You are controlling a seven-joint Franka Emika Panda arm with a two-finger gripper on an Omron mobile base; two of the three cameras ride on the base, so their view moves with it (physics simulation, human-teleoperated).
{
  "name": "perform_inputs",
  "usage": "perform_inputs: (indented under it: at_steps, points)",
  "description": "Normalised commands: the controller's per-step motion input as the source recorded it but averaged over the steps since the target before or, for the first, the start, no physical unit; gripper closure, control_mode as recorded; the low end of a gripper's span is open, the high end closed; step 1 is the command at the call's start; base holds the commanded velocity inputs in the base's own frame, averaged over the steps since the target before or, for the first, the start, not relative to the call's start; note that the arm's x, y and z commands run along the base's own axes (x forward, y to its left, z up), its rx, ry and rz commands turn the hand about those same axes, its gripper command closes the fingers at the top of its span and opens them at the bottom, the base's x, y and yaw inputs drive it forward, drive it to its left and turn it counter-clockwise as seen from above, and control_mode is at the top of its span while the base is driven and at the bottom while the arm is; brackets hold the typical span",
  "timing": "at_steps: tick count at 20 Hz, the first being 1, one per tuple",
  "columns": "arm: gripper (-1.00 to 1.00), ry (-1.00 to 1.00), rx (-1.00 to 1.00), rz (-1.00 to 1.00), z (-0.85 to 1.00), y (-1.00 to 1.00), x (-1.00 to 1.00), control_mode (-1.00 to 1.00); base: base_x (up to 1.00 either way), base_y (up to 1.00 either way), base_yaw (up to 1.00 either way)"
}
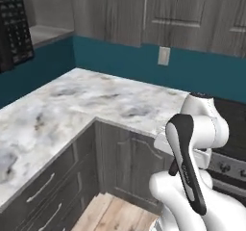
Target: Move the cutting board and knife to the sink. Then move spray from the cabinet to the counter.
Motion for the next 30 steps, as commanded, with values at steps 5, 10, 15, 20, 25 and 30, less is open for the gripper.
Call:
perform_inputs:
  at_steps: [5,10,15,20,25,30]
  points:
    - [1.00,0.00,0.00,0.00,0.00,0.00,0.00,1.00,-0.02,0.10,-0.90]
    - [1.00,0.00,0.00,0.00,0.00,0.00,0.00,1.00,0.00,0.08,-0.96]
    - [1.00,0.00,0.00,0.00,0.00,0.00,0.00,1.00,0.00,0.06,-0.97]
    - [1.00,0.00,0.00,0.00,0.00,0.00,0.00,1.00,0.00,0.06,-0.98]
    - [1.00,0.00,0.00,0.00,0.00,0.00,0.00,1.00,0.00,0.03,-0.99]
    - [1.00,0.00,0.00,0.00,0.00,0.00,0.00,1.00,0.20,0.00,-0.75]
